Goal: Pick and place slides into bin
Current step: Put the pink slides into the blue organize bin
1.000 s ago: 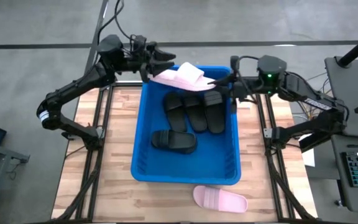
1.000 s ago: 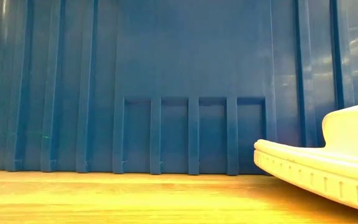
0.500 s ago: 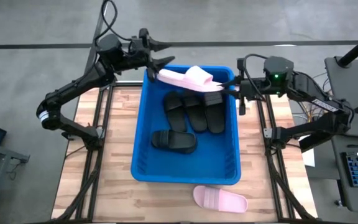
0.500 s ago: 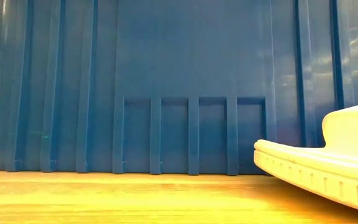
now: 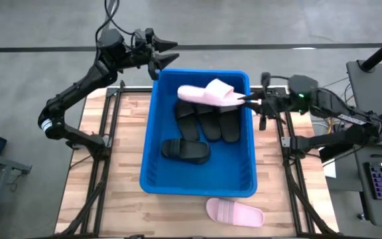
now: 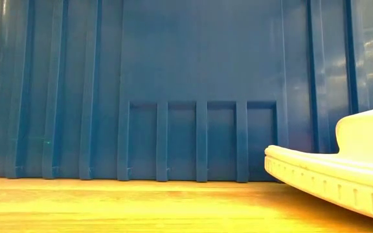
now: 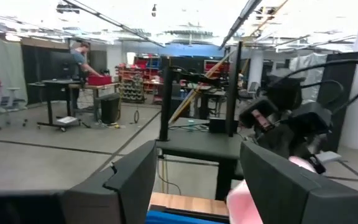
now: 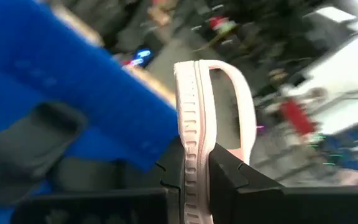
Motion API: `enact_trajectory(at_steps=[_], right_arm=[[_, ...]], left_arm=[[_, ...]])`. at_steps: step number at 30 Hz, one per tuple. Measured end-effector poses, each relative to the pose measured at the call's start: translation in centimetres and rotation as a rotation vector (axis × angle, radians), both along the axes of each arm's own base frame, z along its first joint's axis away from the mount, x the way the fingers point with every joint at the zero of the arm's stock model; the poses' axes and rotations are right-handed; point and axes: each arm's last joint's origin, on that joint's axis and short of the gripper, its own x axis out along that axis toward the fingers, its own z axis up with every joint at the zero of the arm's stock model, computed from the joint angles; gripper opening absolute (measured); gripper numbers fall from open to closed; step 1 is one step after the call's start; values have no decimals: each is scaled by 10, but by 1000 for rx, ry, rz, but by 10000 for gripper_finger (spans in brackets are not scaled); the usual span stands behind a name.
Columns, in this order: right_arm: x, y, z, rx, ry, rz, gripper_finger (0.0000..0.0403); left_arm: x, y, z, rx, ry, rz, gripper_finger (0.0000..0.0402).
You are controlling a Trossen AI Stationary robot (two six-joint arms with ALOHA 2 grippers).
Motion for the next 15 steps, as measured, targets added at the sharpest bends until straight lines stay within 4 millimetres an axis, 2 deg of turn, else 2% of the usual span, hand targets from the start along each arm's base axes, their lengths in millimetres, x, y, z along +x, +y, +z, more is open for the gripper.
enact_trajectory(at_steps=[4,8,12,15], right_arm=[[-17,10,-4,-80,-213,21,28],[-31,16,-15,-47,-394,45,28],[-29,19,-39,31,-421,104,28],[-27,19,-57,157,-405,125,28]], left_arm=[[-1,5,-1,-1,-2,25,217],[1,11,-5,-45,8,31,217],[1,11,-5,-38,5,31,217],[1,10,-5,-33,8,17,217]])
